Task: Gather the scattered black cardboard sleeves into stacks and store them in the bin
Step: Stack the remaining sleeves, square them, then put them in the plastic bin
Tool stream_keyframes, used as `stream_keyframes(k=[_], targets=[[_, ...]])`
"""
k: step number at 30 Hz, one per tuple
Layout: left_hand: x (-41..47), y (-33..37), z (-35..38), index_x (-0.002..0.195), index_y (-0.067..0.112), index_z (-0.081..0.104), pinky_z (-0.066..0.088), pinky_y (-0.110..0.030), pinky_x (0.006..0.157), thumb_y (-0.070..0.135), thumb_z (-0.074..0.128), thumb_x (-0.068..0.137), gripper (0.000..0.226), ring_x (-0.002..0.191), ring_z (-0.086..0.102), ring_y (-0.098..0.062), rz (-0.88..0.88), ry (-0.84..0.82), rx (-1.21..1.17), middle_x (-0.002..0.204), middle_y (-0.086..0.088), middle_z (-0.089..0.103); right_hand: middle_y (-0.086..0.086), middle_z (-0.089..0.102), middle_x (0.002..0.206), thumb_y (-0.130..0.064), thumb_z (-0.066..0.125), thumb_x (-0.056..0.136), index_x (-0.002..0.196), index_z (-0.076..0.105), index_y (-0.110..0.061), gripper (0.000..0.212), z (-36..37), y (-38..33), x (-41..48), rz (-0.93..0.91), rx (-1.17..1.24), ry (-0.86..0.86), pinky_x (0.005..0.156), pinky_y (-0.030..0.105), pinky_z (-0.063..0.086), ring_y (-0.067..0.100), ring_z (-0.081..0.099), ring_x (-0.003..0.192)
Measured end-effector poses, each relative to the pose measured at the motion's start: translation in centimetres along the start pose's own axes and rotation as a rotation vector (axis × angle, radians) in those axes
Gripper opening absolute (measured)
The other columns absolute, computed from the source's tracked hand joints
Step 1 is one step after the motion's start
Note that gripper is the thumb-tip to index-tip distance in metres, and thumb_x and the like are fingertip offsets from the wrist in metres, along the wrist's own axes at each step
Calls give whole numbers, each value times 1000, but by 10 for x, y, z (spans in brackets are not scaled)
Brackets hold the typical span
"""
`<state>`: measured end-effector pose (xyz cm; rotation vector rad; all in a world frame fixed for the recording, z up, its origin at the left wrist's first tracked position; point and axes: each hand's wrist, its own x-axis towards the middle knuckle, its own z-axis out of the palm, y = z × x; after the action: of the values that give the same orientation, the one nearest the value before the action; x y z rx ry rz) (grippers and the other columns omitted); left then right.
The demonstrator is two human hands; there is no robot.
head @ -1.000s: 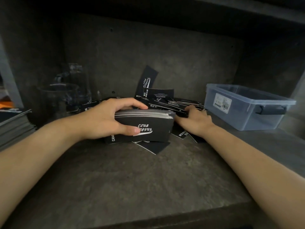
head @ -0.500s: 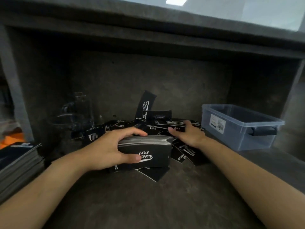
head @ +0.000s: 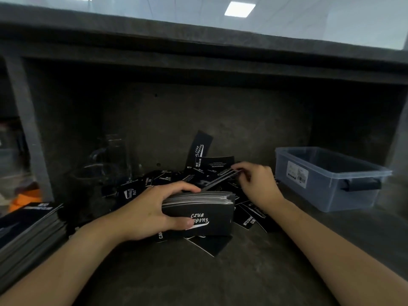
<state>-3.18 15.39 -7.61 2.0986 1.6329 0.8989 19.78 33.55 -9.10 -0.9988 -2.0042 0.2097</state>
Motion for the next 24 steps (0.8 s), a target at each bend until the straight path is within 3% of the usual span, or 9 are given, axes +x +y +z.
stream_keyframes(k=[4, 7, 11, 14, 16, 18, 21, 22, 24], targets=[[1, -1, 1, 128, 49, 56, 53, -26, 97, 34, 85, 80, 58, 109, 65, 4, -5, 10, 18, 119, 25, 68, 12, 74, 106, -25, 57, 102, 101, 77, -17, 22, -5, -13, -6, 323, 594, -60, 71, 40, 65, 27, 73, 90], [0, -2, 2, 128, 44, 54, 53, -28, 98, 40, 86, 79, 59, 105, 64, 8, -24, 23, 62, 115, 26, 68, 16, 75, 100, -21, 78, 89, 94, 75, -10, 12, -8, -17, -5, 328, 715, 37, 58, 27, 60, 20, 74, 78], [0, -6, 2, 120, 44, 58, 40, -20, 106, 47, 85, 76, 53, 125, 43, 15, 17, 61, 127, 139, 31, 40, 10, 69, 105, -1, 75, 87, 132, 47, -20, 56, -12, -18, -7, 314, 915, -48, 59, 31, 63, 22, 76, 86], [-1, -4, 3, 121, 46, 55, 26, -11, 106, 48, 86, 74, 57, 137, 24, 17, 21, 72, 138, 154, 32, 14, 9, 72, 121, 4, 62, 95, 139, 50, -25, 54, -15, -22, -9, 273, 992, -283, 77, 43, 64, 23, 74, 103], [-1, -3, 2, 127, 47, 46, 32, -5, 102, 44, 88, 72, 69, 127, 39, 19, 5, 82, 94, 151, 29, 30, 13, 73, 123, 0, 56, 99, 133, 59, -20, 39, -12, -27, -13, 296, 942, -475, 84, 43, 61, 27, 73, 101], [-1, -2, 2, 136, 51, 36, 43, -15, 105, 41, 91, 71, 86, 118, 54, 12, -16, 72, 36, 138, 26, 49, 15, 72, 125, -17, 53, 103, 126, 65, -19, 26, -7, -26, -15, 333, 805, -543, 84, 38, 56, 25, 72, 98], [-1, -1, 2, 140, 55, 42, 50, -21, 101, 36, 90, 73, 85, 112, 62, 6, 7, 72, 39, 126, 21, 58, 4, 76, 119, -58, 38, 103, 121, 72, -16, 56, -3, -26, -12, 369, 728, -511, 99, 37, 52, 19, 72, 110], [-2, 0, 3, 139, 53, 47, 50, -19, 99, 33, 90, 74, 81, 110, 62, 6, 23, 81, 39, 123, 21, 60, 3, 77, 115, -58, 37, 103, 118, 74, -14, 60, -3, -27, -11, 389, 742, -462, 103, 39, 50, 20, 72, 112], [-2, 1, 3, 137, 48, 53, 50, -20, 98, 32, 90, 75, 74, 111, 62, 7, 52, 95, 47, 122, 23, 63, 11, 78, 110, -40, 40, 106, 111, 76, -7, 49, 0, -29, -11, 392, 795, -416, 106, 42, 49, 30, 70, 114]])
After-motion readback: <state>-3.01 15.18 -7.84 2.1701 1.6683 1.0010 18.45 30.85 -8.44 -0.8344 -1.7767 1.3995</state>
